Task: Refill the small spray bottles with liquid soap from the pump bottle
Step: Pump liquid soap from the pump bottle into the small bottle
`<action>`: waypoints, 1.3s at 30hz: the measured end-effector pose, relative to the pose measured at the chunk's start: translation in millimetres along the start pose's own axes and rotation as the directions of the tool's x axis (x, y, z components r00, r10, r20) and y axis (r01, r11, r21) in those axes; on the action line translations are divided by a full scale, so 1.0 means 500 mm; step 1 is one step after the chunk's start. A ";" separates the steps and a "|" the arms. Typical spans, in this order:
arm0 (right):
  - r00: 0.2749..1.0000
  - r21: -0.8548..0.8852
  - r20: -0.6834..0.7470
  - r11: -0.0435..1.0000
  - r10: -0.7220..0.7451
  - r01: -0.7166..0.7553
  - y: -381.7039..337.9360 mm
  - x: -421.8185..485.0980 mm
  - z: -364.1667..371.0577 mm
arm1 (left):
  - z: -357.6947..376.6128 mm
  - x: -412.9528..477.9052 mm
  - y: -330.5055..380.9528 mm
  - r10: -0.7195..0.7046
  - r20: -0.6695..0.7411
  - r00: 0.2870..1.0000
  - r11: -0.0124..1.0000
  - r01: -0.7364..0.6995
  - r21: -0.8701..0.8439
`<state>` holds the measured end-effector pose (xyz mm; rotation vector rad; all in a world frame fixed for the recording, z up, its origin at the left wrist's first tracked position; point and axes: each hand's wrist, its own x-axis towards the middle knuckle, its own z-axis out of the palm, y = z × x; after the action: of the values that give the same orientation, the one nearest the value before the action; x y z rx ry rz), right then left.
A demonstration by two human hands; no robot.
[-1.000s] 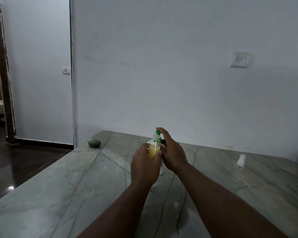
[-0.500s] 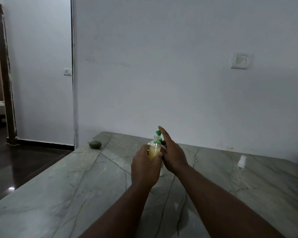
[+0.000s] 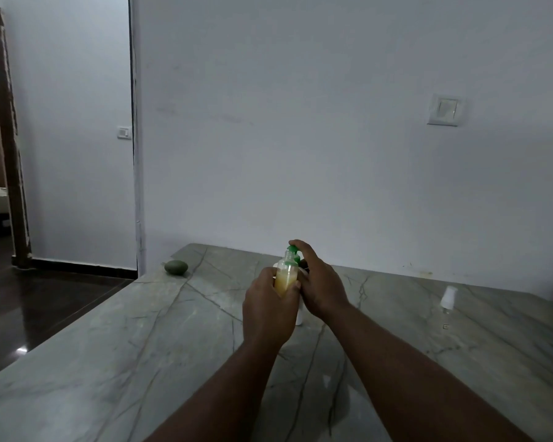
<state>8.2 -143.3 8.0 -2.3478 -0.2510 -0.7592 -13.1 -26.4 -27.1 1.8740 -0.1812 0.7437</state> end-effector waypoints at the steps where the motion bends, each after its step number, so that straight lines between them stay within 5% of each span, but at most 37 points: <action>1: 1.000 -0.002 0.003 1.000 -0.003 0.003 0.000 -0.001 -0.001 | 0.000 -0.001 0.001 0.000 -0.001 1.000 1.000 0.000 -0.001; 39: 1.000 0.019 0.009 1.000 -0.011 0.011 0.002 0.002 -0.004 | 0.001 0.001 -0.001 0.000 -0.005 1.000 1.000 0.000 0.005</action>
<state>8.5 -145.6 9.5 -2.3338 -0.2745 -0.7488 -12.2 -26.7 -27.2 1.8770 -0.1764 0.7499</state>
